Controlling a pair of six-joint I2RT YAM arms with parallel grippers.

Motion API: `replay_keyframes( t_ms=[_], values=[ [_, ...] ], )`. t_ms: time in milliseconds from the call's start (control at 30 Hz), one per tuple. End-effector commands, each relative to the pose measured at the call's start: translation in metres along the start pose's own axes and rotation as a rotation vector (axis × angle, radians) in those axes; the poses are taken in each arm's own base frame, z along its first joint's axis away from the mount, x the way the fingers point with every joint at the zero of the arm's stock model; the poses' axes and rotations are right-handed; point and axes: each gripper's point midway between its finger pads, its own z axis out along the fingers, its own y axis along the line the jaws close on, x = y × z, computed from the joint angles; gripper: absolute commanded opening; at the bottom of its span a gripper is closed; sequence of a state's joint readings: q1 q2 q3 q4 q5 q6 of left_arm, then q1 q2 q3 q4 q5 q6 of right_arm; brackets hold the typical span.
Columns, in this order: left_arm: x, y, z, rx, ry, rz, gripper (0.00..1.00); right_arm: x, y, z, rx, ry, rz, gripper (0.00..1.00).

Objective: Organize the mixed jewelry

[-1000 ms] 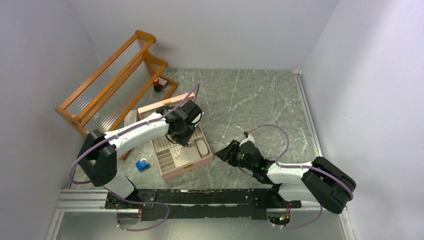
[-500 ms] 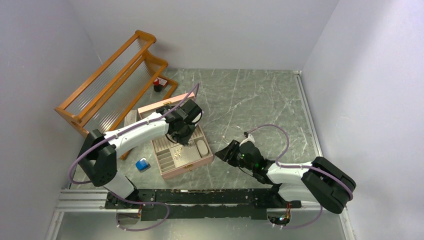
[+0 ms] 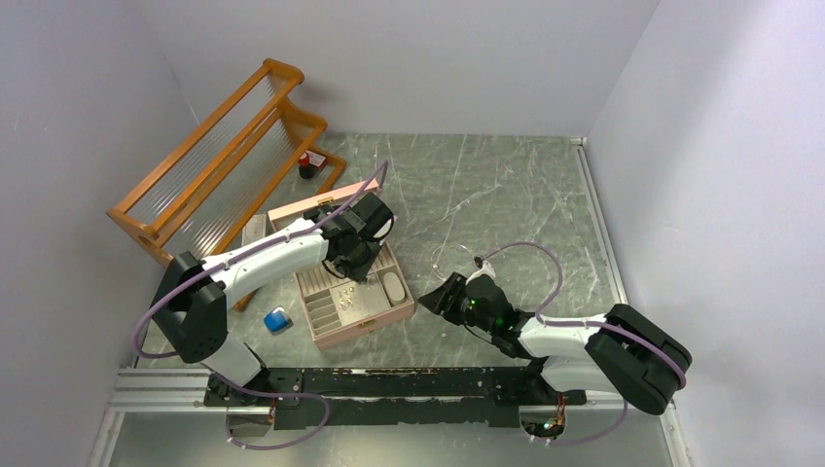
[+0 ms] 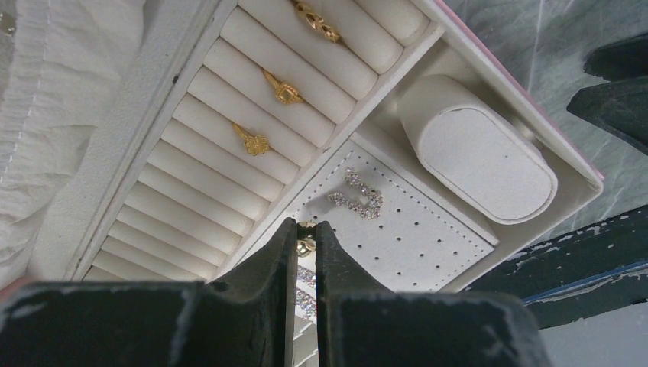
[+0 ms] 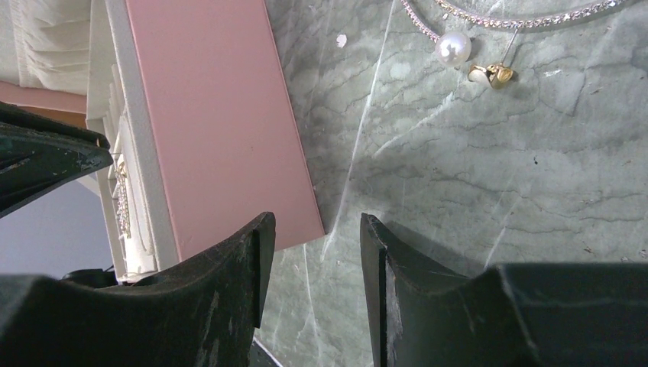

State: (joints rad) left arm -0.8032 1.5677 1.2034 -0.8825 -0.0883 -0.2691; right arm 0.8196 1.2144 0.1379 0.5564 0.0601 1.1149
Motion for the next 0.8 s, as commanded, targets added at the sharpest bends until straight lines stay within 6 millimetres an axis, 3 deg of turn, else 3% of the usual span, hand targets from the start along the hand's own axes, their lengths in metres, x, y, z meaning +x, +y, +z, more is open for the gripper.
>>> replay_keyframes(
  t_ms=[0,467,767],
  values=[
    [-0.003,-0.009,-0.002,0.046,-0.016,0.012,0.08,-0.003,0.003,0.001,-0.010,-0.021,-0.005,0.49],
    [0.004,0.003,-0.001,-0.021,0.012,0.015,0.07,-0.003,0.003,0.002,-0.009,-0.020,-0.004,0.49],
    [0.005,-0.010,0.000,0.049,0.026,0.024,0.07,-0.002,0.003,0.002,-0.008,-0.016,-0.005,0.49]
  ],
)
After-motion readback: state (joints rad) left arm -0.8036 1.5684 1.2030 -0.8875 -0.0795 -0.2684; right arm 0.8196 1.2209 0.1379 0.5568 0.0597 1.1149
